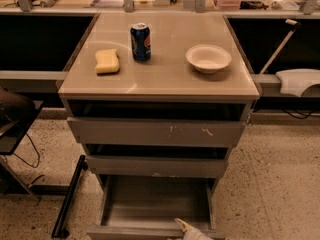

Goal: Open bottom drawer

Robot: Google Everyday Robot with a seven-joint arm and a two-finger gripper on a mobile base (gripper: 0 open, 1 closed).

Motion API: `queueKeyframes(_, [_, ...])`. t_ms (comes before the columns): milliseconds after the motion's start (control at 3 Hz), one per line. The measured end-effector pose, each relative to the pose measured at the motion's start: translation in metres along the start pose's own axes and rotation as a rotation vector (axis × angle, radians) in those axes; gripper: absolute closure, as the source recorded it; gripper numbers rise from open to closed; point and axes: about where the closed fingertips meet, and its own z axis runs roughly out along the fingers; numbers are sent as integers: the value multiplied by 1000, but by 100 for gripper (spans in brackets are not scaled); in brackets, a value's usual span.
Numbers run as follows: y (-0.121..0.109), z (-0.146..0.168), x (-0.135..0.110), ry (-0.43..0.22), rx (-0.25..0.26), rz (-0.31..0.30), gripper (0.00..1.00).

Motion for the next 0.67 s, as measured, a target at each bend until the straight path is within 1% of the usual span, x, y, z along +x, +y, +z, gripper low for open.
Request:
queueKeyframes(333, [0,0,0,0,0,0,0])
queueKeyframes(667, [0,0,0,0,0,0,0])
